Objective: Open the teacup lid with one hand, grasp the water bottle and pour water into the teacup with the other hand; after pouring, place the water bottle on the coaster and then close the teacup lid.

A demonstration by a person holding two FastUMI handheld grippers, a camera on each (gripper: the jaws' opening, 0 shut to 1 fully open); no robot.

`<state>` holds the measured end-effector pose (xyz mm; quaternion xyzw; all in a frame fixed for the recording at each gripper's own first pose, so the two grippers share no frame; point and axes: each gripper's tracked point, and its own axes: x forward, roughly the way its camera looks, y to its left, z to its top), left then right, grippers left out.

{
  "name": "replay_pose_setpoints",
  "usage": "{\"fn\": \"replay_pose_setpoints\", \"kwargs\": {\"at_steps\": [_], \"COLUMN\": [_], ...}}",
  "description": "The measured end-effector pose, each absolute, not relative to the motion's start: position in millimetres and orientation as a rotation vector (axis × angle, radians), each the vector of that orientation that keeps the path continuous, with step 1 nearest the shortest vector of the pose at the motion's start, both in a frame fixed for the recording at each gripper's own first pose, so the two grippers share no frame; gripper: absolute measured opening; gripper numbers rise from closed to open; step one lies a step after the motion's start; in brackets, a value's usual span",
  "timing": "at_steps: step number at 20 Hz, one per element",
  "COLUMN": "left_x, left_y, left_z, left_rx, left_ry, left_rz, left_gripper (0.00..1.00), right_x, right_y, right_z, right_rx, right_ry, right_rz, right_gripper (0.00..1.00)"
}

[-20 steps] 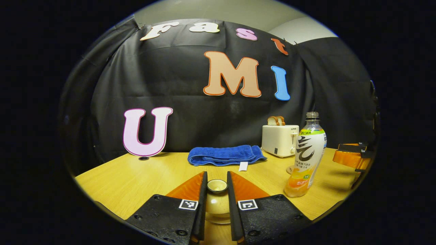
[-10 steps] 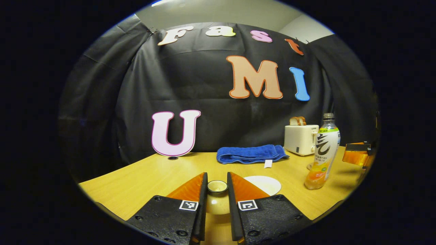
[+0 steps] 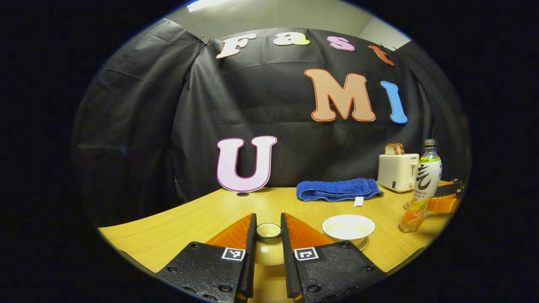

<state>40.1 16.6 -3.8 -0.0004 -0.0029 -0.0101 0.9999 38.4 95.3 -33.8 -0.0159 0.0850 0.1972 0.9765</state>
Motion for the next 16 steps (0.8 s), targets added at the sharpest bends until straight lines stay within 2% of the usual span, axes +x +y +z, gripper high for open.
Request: {"fn": "replay_pose_setpoints", "kwargs": {"at_steps": [1, 2, 3, 5, 7, 8, 9, 10, 11, 13, 15, 16], "left_x": [39, 38, 37, 37, 35, 35, 35, 36, 35, 35, 33, 34], "left_y": [20, 24, 27, 35, 40, 42, 42, 42, 41, 41, 40, 40], "left_z": [-4, -4, -4, -5, -5, -4, -5, -5, -5, -4, -3, -2], "left_rx": [0.0, -0.001, 0.0, -0.002, -0.001, -0.001, -0.001, 0.0, -0.001, -0.002, -0.002, -0.002], "left_ry": [-0.005, -0.006, -0.006, -0.005, -0.006, -0.005, -0.005, -0.005, -0.005, -0.004, -0.004, -0.003], "left_rz": [-0.012, -0.005, 0.004, 0.021, 0.039, 0.044, 0.045, 0.046, 0.046, 0.046, 0.047, 0.047], "left_gripper": [0.28, 0.28, 0.28, 0.28, 0.27, 0.28, 0.27, 0.27, 0.27, 0.28, 0.28, 0.28], "right_x": [41, 45, 49, 55, 60, 62, 63, 66, 66, 69, 67, 66], "right_y": [97, 100, 101, 104, 105, 105, 106, 107, 109, 112, 114, 116], "right_z": [-35, -35, -37, -39, -41, -42, -44, -43, -41, -42, -42, -41], "right_rx": [-0.032, -0.034, -0.037, -0.043, -0.044, -0.048, -0.054, -0.066, -0.082, -0.122, -0.169, -0.193], "right_ry": [0.174, 0.177, 0.181, 0.192, 0.203, 0.21, 0.217, 0.213, 0.206, 0.196, 0.19, 0.181], "right_rz": [0.394, 0.39, 0.384, 0.371, 0.356, 0.351, 0.343, 0.334, 0.33, 0.311, 0.293, 0.287], "right_gripper": [0.98, 0.94, 0.98, 0.98, 0.94, 1.0, 0.94, 0.98, 0.92, 0.73, 0.75, 0.71]}}
